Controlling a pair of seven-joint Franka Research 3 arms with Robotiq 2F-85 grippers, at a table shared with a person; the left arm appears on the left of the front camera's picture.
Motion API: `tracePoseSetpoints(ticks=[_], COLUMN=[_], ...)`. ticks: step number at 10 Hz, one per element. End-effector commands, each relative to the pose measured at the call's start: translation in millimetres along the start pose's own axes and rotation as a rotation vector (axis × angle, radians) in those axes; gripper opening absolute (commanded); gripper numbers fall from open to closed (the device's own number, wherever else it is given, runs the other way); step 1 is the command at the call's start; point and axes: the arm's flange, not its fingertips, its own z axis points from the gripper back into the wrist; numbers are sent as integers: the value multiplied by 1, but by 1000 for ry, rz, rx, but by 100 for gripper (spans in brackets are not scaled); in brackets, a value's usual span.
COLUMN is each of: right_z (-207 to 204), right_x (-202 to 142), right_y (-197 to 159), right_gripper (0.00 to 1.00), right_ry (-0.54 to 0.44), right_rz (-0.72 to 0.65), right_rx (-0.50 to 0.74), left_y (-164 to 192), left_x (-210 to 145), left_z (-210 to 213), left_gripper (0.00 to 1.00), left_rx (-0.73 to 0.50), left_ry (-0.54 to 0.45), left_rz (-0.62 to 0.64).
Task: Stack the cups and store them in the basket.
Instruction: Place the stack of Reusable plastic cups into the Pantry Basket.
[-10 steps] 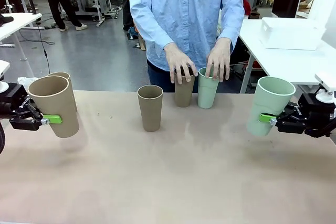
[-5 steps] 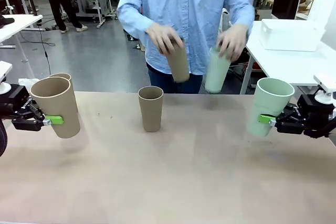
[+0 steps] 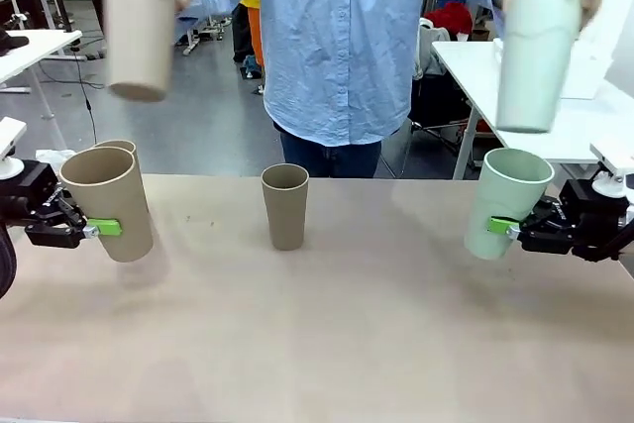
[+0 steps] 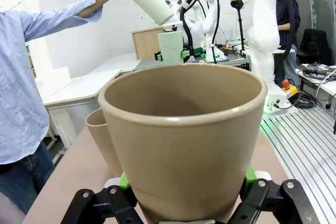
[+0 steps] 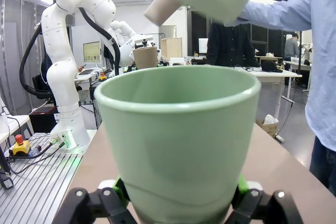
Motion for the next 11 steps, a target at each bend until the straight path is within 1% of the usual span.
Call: tracePoseSetpoints(ticks=[1,11], right_z=[1,1], right_x=[2,2], right_y=[0,0], right_gripper=[85,85], right_ry=[3,3], right_rz=[6,6], right_rx=[-4,-4], left_y=[-3,-3], left_x=[4,4], left_z=[-1,-1], left_gripper=[85,85], left_rx=[3,3], left_ry=[3,3], left_rz=[-8,-8])
